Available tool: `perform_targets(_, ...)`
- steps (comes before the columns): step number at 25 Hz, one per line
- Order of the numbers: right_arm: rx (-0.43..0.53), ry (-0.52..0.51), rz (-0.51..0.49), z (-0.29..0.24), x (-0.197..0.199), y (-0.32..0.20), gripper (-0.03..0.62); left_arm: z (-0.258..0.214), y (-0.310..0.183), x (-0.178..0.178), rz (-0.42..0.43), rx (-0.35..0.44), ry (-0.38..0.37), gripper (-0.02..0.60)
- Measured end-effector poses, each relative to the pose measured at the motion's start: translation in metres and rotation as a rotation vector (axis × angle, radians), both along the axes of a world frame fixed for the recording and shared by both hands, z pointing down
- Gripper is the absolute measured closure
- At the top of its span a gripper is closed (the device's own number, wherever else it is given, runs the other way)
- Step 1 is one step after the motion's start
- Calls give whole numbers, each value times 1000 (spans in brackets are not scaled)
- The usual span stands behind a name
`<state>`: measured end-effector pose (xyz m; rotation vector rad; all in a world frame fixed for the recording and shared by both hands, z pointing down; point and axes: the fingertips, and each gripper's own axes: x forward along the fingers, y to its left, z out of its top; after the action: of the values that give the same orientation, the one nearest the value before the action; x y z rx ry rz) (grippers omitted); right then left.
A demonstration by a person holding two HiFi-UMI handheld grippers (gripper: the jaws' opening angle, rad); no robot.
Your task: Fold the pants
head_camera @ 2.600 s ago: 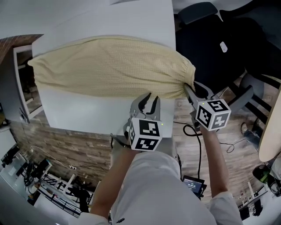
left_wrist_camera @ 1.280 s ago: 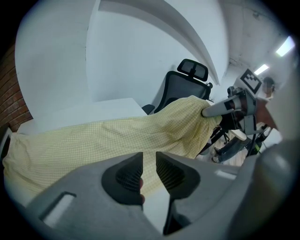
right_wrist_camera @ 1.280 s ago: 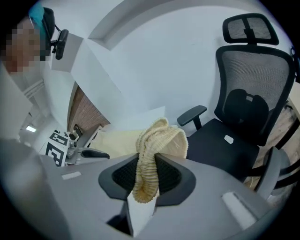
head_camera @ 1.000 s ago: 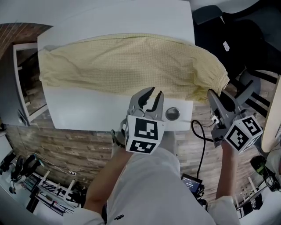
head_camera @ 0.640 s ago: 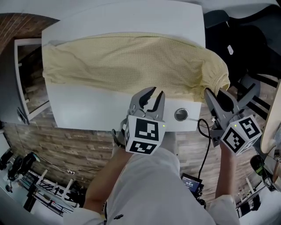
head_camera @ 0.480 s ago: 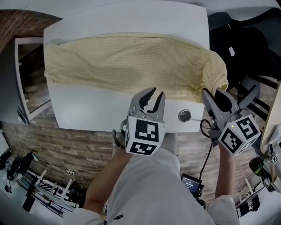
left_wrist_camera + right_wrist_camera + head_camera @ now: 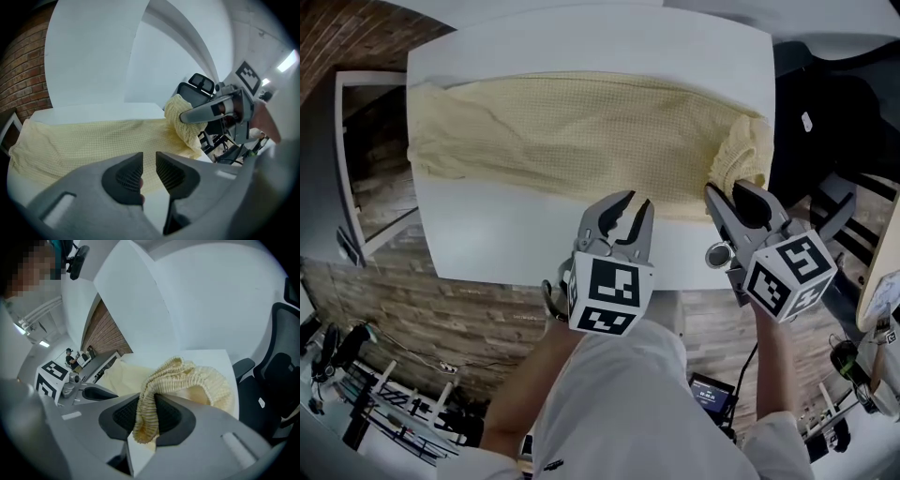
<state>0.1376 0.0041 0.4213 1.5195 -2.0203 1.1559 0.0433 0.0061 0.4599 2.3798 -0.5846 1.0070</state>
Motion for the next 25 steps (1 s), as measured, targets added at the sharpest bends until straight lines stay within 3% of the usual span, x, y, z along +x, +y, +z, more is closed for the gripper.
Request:
perform_targets(6, -53, 44, -17, 40, -32, -23, 494, 10, -15, -26, -16, -23, -12, 489)
perform_targets(11, -105, 6, -53, 63, -58, -25, 388, 13, -16, -28, -10, -30, -9, 489)
perform_targets(20, -52, -58, -4, 44, -54, -18, 390, 15, -9, -12, 29, -31, 1, 489)
perform_targets(25, -15, -10, 48, 39, -25, -4, 461, 10, 4, 4, 52, -24, 2, 489)
